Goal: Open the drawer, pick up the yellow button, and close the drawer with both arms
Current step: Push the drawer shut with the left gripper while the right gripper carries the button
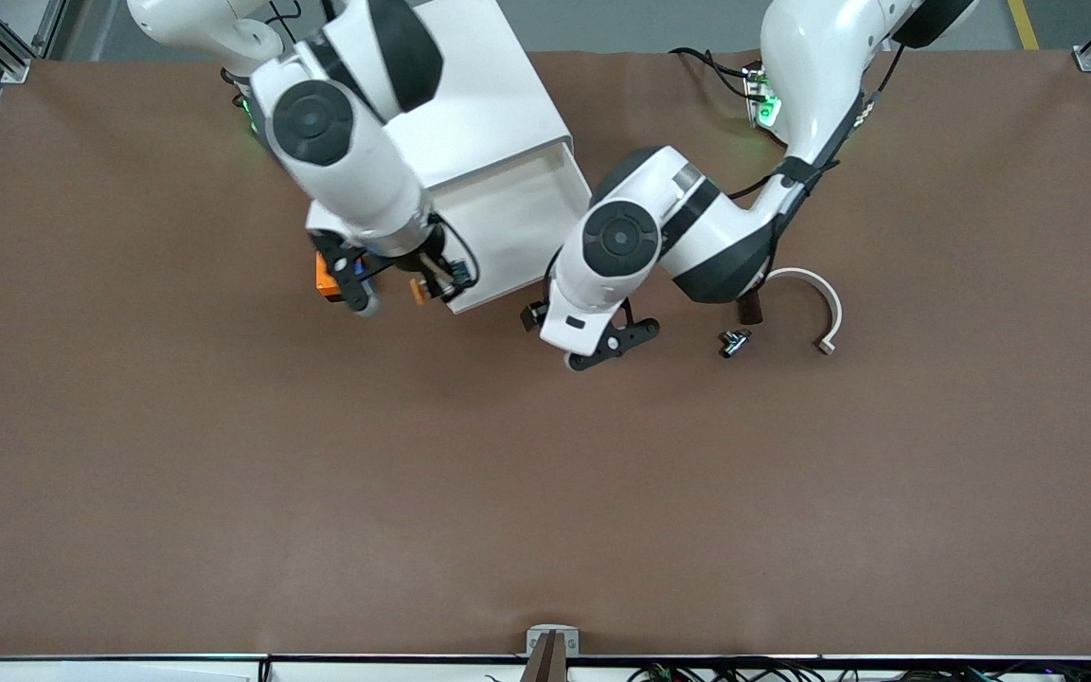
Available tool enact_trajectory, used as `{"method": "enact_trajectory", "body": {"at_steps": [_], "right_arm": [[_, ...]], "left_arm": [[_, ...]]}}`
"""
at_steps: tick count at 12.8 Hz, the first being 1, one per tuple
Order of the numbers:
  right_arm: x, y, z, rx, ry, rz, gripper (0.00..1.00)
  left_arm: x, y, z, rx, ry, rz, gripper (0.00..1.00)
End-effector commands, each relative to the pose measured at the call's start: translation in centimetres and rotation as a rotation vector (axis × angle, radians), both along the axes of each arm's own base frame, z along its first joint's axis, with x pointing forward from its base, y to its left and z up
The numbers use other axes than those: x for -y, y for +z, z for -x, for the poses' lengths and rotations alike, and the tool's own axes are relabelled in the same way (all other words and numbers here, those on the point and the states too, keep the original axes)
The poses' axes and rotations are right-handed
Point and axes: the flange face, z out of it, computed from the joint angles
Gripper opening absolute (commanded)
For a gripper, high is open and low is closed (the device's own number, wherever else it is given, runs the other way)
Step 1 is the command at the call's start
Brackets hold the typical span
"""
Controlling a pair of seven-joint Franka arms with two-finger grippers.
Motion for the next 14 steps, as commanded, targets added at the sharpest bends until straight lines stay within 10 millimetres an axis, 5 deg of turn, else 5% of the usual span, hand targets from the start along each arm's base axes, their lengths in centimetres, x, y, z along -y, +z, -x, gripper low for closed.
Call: {"method": "enact_trajectory", "body": {"at_steps": [1,4,11,14], "right_arm": [[5.2,1.0,-2.1,-0.002,0.090,-0.007,0.00],[10.8,1.5,-4.5,0.013,0.169,-0.026,0.00],[27.9,0.6,-9.0,0.085,0.508,-0.054,0.00],[34.9,-3.1,-10.8,0.125,0.615,-0.056,0.00]], "left_arm": [[2.5,0.3,3.0,0.007,-0.010,-0.016,1.00],[5.4,-0.1,6.4,-0.006,-0.009,-0.037,1.00],[10.9,-1.9,14.1,-0.035,-0.049,-0.078,1.00],[12.3,-2.0,16.5,-0.039,-0.069,-0.084,1.00]]}}
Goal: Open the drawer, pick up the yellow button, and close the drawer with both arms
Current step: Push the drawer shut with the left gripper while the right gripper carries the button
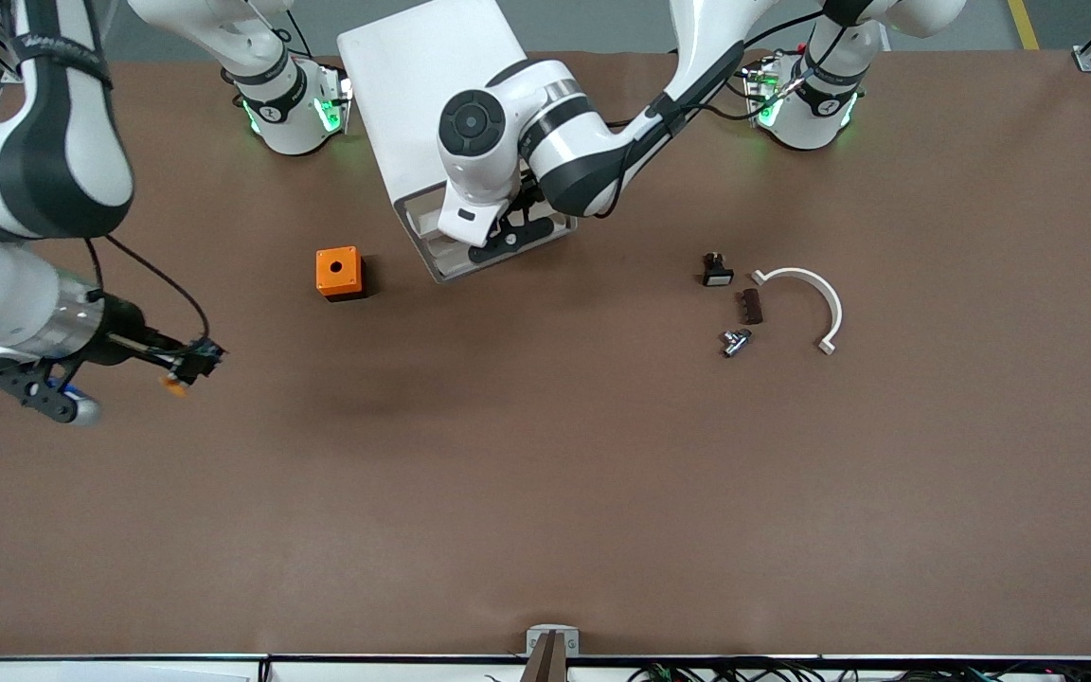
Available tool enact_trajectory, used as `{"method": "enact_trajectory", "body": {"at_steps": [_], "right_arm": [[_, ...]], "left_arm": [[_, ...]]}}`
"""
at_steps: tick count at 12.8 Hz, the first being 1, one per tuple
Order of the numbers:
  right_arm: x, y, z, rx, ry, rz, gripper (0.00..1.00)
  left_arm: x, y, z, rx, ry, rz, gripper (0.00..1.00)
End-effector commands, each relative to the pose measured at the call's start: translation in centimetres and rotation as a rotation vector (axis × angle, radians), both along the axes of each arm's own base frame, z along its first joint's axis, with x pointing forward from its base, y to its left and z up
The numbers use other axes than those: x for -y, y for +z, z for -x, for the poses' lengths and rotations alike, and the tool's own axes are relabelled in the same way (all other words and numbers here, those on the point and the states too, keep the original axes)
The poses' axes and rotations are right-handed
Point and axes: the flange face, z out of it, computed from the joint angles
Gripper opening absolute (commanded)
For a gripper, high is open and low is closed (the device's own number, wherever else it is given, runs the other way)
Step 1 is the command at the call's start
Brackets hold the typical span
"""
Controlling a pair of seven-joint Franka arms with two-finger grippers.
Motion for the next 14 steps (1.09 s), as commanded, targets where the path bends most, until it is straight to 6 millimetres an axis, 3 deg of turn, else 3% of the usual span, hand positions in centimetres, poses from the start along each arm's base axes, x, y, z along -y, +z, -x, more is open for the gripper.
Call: {"method": "enact_trajectory", "body": {"at_steps": [1,3,5,7,9,12,14], "right_arm": [[4.5,-3.5,-1.3,0.018,0.091,0.002,0.00],[7.4,-6.1,-2.0,0.028,0.127,0.003,0.00],[10.1,-8.9,-2.6,0.042,0.183,0.006,0.00],[12.6,-13.1,-3.3,0.061,0.230,0.015,0.01],[13.5,-16.9,-3.8,0.078,0.239,0.032,0.01],[15.0,-21.6,-3.9,0.080,0.302,0.041,0.02],[15.1,-23.4,-4.1,0.087,0.304,0.052,0.02]], "left_arm": [[1.0,0.0,1.6,0.003,0.029,-0.013,1.00],[1.5,-0.1,2.6,0.001,0.030,-0.018,1.00],[1.0,0.0,1.6,0.007,0.047,-0.019,1.00],[0.6,0.3,0.6,0.031,0.057,-0.020,1.00],[-2.1,2.0,-3.6,0.097,0.108,-0.029,1.00],[-9.6,5.4,-12.4,0.224,0.194,-0.052,1.00],[-14.5,7.9,-16.5,0.272,0.173,-0.049,1.00]]}}
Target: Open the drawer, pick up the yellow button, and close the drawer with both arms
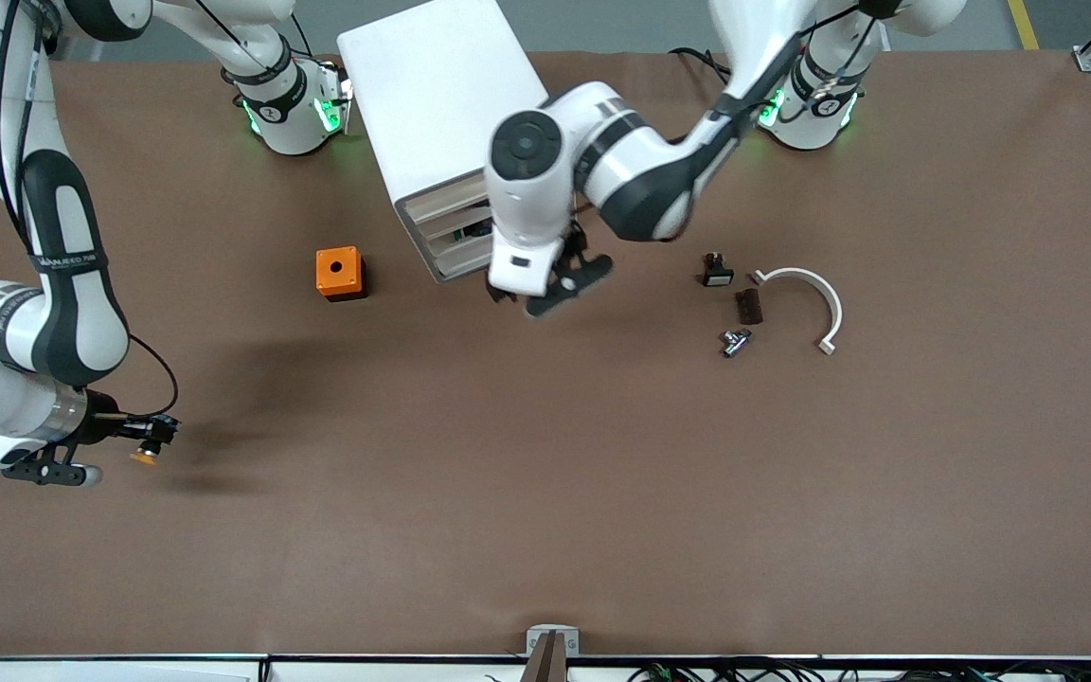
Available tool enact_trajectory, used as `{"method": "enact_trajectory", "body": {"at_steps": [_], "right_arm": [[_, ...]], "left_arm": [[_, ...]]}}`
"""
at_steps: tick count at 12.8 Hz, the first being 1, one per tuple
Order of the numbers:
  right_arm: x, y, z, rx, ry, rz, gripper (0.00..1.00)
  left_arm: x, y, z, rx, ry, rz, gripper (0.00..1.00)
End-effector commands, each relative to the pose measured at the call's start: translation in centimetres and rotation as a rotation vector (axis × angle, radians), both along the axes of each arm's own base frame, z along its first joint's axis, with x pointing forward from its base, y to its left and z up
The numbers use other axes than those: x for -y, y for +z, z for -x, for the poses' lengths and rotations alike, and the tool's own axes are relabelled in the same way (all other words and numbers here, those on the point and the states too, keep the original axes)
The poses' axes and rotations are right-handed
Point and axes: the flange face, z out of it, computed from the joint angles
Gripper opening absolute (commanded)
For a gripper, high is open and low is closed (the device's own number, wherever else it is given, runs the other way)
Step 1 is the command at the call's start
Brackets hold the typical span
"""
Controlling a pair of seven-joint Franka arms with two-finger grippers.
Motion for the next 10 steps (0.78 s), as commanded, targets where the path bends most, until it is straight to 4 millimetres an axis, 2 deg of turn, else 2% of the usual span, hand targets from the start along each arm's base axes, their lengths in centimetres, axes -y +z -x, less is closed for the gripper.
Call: {"method": "enact_trajectory", "body": {"at_steps": [1,2,5,9,10], "right_arm": [[0.5,-1.6,-0.4,0.018,0.017,-0.005,0.02],[0.4,-2.2,-0.4,0.015,0.021,-0.003,0.02],[0.3,-3.9,-0.3,0.011,0.030,0.001,0.08],[0.4,-5.0,-0.3,0.017,0.028,0.008,0.17],[0.3,-5.0,-0.4,0.017,0.030,0.008,0.24]], "left_arm": [[-6.1,4.6,-3.7,0.061,-0.015,-0.003,1.00],[-9.5,6.7,-5.2,0.068,-0.004,-0.011,1.00],[-17.5,11.6,-7.0,0.048,0.004,-0.057,1.00],[-27.5,17.4,-7.5,0.024,-0.056,-0.091,1.00],[-29.5,18.4,-7.5,0.022,-0.100,-0.092,1.00]]}}
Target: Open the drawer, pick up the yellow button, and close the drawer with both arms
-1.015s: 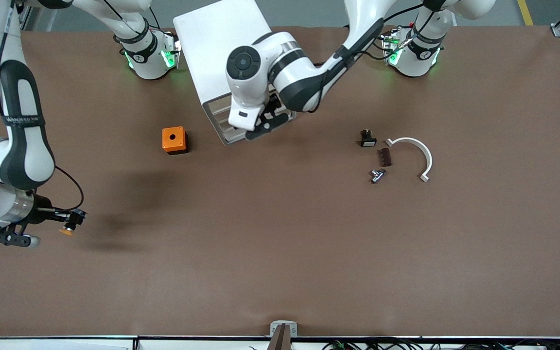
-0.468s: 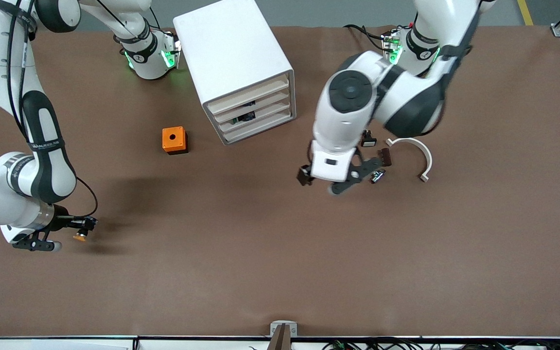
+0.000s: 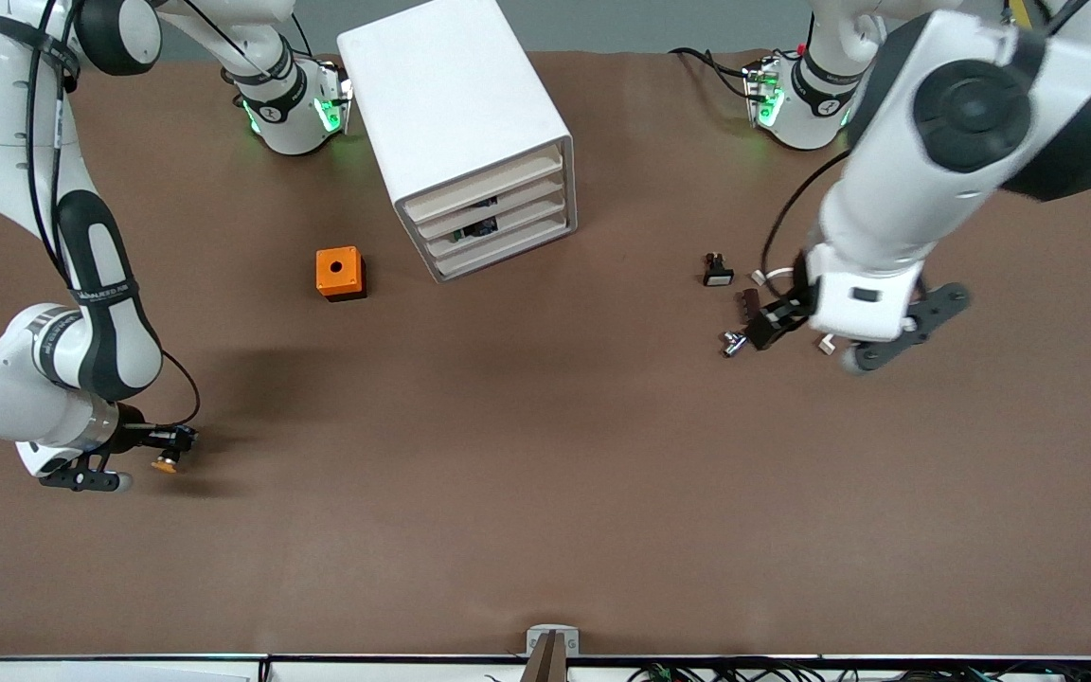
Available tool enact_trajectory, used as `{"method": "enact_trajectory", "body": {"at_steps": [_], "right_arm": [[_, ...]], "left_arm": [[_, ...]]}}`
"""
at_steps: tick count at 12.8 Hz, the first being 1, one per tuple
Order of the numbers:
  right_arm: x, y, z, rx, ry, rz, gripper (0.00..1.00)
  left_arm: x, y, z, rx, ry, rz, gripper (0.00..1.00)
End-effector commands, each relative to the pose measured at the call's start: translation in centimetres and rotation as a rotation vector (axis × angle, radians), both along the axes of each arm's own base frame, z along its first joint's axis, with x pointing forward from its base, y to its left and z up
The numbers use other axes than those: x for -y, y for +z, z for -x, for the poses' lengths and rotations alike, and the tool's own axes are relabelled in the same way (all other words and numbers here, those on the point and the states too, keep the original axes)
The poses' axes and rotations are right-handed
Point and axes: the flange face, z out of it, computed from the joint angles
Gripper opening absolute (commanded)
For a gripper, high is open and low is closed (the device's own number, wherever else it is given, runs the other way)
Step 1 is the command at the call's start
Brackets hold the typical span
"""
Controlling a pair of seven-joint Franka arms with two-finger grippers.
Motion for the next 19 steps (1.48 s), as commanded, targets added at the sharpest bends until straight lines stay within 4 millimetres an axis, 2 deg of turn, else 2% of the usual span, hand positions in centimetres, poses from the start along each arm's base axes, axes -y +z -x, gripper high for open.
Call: {"method": "enact_trajectory", "body": {"at_steps": [1,2,3,5,7,9,10,12,16,19], "right_arm": [[0.0,0.0,-0.3,0.011,0.011,-0.010,0.37],[0.1,0.1,-0.3,0.011,0.008,-0.010,0.51],[0.0,0.1,-0.4,0.011,0.005,-0.010,0.70],[-0.1,0.5,-0.5,0.013,0.014,-0.010,1.00],[-0.4,1.8,-0.8,0.028,0.035,-0.004,1.00],[-0.3,4.5,-0.8,0.034,0.083,-0.012,1.00],[-0.3,6.0,-0.7,0.035,0.091,-0.011,1.00],[-0.3,9.9,-0.3,0.041,0.114,-0.005,1.00],[-0.7,18.6,1.0,0.073,0.144,-0.019,1.00],[-0.9,23.5,2.3,0.091,0.142,-0.026,1.00]], "left_arm": [[-4.9,2.9,1.0,-0.001,-0.107,-0.032,1.00],[-7.2,3.7,1.0,-0.004,-0.148,-0.035,1.00],[-8.9,4.6,1.5,-0.007,-0.188,-0.039,1.00],[-11.5,5.9,2.8,-0.002,-0.242,-0.045,1.00],[-14.3,7.1,3.8,0.002,-0.290,-0.045,1.00],[-17.9,7.6,4.8,-0.003,-0.358,0.005,1.00],[-18.7,8.0,5.4,-0.001,-0.379,0.016,1.00],[-19.5,8.4,6.5,0.002,-0.397,0.014,1.00],[-20.3,8.3,7.2,-0.004,-0.462,0.012,1.00],[-20.3,7.6,8.2,-0.001,-0.463,0.011,1.00]]}}
